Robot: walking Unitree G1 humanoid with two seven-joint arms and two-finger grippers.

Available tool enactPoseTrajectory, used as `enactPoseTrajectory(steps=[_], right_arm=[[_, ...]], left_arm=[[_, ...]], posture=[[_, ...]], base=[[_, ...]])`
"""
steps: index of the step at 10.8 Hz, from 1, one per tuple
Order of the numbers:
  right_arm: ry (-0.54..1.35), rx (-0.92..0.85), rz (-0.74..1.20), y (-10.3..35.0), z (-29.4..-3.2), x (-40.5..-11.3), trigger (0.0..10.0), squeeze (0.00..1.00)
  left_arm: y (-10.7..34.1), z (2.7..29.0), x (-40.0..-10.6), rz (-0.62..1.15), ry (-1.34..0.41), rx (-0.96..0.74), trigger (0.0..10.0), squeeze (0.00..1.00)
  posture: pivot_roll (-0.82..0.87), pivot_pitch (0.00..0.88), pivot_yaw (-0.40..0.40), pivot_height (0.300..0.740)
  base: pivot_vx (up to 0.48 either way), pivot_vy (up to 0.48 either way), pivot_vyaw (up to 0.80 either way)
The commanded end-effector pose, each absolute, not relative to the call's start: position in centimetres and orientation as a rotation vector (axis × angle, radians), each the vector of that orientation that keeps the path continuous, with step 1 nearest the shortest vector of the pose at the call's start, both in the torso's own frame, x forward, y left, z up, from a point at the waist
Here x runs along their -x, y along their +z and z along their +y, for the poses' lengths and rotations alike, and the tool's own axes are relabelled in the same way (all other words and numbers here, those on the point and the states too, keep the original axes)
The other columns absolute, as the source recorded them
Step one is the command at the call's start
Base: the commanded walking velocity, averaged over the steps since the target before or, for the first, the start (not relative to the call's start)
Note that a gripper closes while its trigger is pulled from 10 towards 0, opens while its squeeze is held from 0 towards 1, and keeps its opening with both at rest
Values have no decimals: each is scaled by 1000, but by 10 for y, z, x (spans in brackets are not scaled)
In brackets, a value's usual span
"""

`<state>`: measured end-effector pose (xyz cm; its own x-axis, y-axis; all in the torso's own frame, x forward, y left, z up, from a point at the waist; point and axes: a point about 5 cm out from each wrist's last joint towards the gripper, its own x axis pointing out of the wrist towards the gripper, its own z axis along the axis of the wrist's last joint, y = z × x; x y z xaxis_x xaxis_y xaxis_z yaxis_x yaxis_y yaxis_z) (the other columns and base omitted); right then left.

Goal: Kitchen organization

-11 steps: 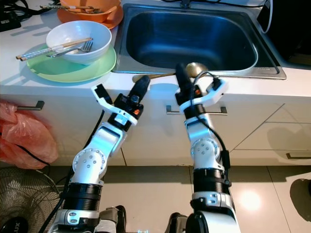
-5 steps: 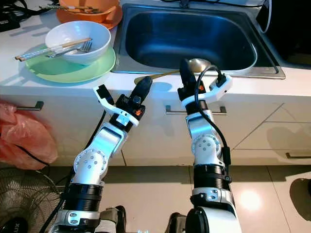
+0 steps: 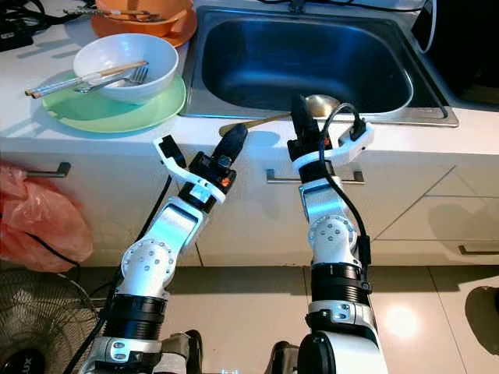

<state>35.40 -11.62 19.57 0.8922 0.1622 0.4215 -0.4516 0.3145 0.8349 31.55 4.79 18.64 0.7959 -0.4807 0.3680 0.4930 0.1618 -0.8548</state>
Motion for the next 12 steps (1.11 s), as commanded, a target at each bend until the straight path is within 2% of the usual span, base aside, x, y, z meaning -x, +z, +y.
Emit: enactPoseTrajectory(steps=[1,2,3,4,5,8,9,10,12], right_arm=[[427,-1244,-347,215,-109,-355,0,0],[430,-1260,-349,216,-109,-355,0,0],[426,-1273,-348,216,-110,-355,0,0],[417,-1279,-348,217,-111,-355,0,0],[403,-1284,-346,217,-112,-356,0,0],[331,-1287,-350,220,-120,-362,0,0],[300,-1271,-353,221,-123,-365,2392,0],[248,-1221,-377,226,-131,-368,10000,0],[243,-1195,-411,233,-138,-369,10000,0]], left_arm=[[195,19,-310,10,-754,1276,10000,243],[194,19,-311,13,-742,1268,10000,1000],[194,18,-311,18,-747,1264,10000,1000],[193,16,-309,29,-766,1235,10000,737],[192,14,-308,39,-775,1226,10000,0],[189,12,-308,53,-785,1173,10000,0],[189,12,-307,53,-791,1155,10000,0],[188,13,-309,39,-757,1076,10000,0],[197,17,-312,-44,-708,845,10000,0]], posture=[[123,148,-32,740],[121,149,-30,740],[122,148,-30,740],[120,148,-30,740],[119,147,-29,740],[122,144,-29,740],[122,143,-29,740],[121,139,-29,740],[121,134,-30,740]], base=[[0,0,0],[0,0,0],[0,0,0],[0,0,0],[0,0,0],[0,0,0],[0,0,0],[0,0,0],[0,0,0]])
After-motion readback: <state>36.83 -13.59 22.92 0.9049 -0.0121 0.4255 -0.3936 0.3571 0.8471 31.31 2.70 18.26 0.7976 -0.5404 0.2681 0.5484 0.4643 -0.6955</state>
